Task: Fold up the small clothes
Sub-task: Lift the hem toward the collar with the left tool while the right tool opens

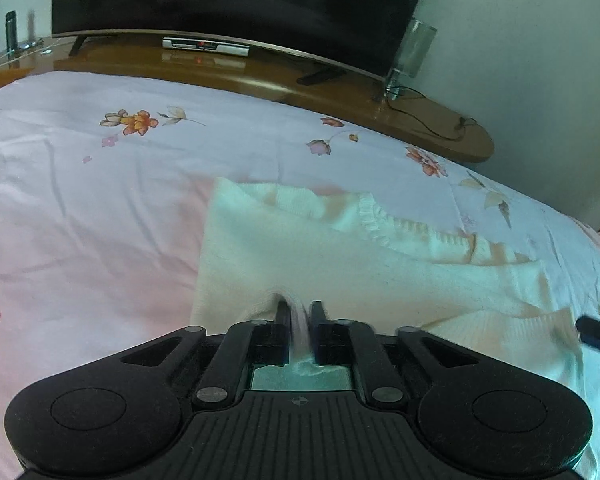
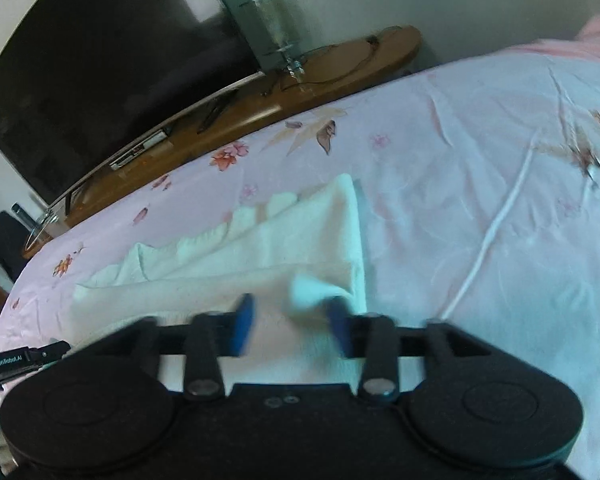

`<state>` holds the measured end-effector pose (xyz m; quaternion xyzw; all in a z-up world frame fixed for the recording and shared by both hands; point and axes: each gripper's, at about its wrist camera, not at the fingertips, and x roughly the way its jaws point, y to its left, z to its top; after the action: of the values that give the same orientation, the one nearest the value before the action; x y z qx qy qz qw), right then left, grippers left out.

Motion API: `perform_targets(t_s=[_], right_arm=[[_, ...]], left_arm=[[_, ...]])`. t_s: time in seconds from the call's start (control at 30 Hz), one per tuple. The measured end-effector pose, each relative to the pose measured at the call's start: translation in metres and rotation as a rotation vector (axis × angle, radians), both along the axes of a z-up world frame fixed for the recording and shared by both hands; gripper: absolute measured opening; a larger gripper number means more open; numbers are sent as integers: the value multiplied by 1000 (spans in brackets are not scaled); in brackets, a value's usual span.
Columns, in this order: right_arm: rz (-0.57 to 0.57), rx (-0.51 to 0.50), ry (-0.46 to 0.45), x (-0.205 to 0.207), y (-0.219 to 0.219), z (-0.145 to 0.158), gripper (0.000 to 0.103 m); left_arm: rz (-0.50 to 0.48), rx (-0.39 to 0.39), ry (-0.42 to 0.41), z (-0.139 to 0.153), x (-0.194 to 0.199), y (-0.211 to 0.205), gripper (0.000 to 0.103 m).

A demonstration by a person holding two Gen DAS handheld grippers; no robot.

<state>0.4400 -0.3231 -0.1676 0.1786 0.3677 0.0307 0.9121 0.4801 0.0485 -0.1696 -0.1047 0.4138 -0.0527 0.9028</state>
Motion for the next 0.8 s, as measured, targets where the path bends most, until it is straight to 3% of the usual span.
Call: perform_targets(t_s=[0.03, 0.1, 0.17, 0.3, 0.43, 0.57, 0.63, 0.67, 0.7, 0.73, 0.77, 0.8], right_arm=[[8, -30, -21, -1, 0, 4, 59], [30, -87, -48, -3, 1, 8, 59], [48, -139, -49, -3, 1, 7, 59], [83, -187, -33, 4, 4, -1, 59], [104, -194, -18, 8, 8, -6, 56], [123, -207, -2, 13, 9, -9, 48], [126, -198, 4, 16, 7, -11, 47], [129, -198, 3, 18, 6, -11, 45], [135, -202, 6, 20, 7, -12, 43], [139, -214, 8, 21, 8, -13, 34], [141, -231, 5, 21, 9, -13, 19], [145, -251, -1, 20, 10, -12, 16]], left_arm=[[-9, 24, -16, 3, -3, 2, 51], [-17, 89, -82, 12, -14, 5, 91], [-40, 132, -142, 20, -22, 7, 94], [-110, 177, -121, 16, -12, 9, 93], [-220, 214, -108, 7, 1, -7, 71], [-247, 219, -62, -8, 17, -17, 47], [-253, 219, -46, -14, 21, -18, 28], [-247, 227, -47, -15, 22, -19, 23], [-238, 229, -48, -14, 21, -19, 11], [-231, 221, -47, -14, 20, -19, 5], [-223, 216, -52, -12, 19, -18, 4], [-218, 217, -65, -9, 15, -19, 3]])
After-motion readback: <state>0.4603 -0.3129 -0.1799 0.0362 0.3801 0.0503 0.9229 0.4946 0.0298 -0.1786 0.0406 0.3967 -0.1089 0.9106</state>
